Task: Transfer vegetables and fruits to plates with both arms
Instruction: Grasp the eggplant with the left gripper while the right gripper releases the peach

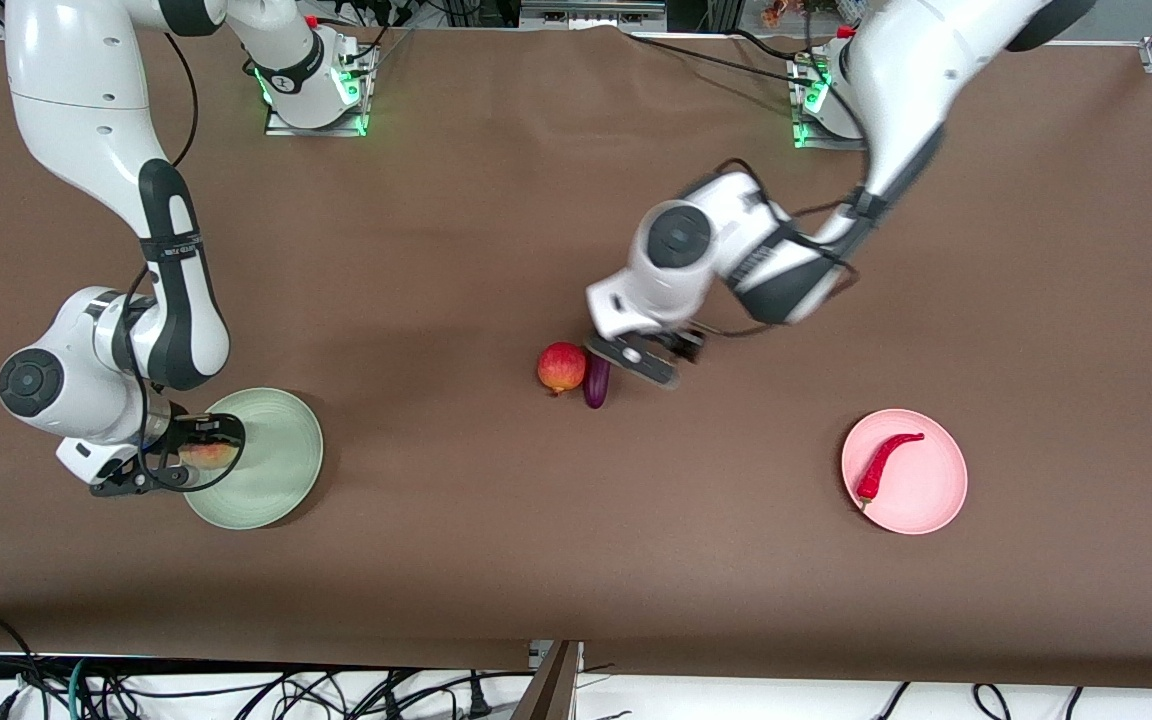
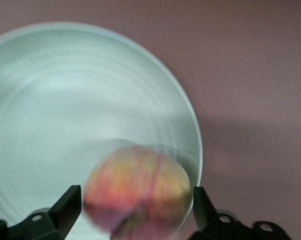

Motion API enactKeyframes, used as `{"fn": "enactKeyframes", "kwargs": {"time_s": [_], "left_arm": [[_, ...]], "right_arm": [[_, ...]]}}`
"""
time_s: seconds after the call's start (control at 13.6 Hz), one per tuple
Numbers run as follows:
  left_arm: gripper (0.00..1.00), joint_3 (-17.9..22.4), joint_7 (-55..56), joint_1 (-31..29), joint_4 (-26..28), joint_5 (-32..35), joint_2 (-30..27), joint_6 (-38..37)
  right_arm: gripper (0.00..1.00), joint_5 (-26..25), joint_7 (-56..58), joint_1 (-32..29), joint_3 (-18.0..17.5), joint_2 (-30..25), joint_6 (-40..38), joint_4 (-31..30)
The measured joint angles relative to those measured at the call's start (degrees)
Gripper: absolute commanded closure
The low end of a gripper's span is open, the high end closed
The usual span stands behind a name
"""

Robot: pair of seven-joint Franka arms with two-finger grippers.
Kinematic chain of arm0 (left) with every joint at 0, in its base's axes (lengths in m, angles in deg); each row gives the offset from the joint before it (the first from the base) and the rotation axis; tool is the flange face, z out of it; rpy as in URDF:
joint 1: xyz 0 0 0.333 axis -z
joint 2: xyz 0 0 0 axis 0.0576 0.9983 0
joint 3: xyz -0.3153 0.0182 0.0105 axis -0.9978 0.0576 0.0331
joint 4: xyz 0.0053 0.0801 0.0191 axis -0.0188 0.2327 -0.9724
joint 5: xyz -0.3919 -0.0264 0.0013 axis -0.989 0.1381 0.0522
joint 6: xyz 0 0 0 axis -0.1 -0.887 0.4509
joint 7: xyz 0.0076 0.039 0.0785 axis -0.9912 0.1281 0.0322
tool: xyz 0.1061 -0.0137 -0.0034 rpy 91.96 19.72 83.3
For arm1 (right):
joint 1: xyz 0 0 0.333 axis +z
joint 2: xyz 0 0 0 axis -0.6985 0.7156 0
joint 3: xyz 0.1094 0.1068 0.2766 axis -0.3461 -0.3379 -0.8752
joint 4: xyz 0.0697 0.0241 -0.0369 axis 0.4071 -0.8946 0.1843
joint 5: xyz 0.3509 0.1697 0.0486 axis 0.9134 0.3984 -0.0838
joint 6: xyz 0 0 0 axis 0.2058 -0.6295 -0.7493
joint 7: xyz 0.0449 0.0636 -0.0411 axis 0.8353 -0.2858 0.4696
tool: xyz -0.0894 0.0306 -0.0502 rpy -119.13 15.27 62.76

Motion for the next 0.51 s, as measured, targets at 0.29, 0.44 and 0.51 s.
{"fn": "enactKeyframes", "kwargs": {"time_s": [0.29,0.44,0.51], "left_arm": [[0.00,1.4,8.0,3.3,7.6,6.2,2.1,10.8],[0.10,1.5,13.9,3.7,9.5,12.0,3.5,12.1],[0.29,1.5,15.9,3.9,9.7,14.5,4.3,12.2]], "right_arm": [[0.00,0.1,-0.4,0.5,-0.8,-1.0,-5.2,6.6],[0.00,0.2,-3.3,1.3,-1.1,-1.4,-11.1,10.4],[0.00,0.2,-5.4,1.9,-1.3,-1.6,-12.8,11.6]]}}
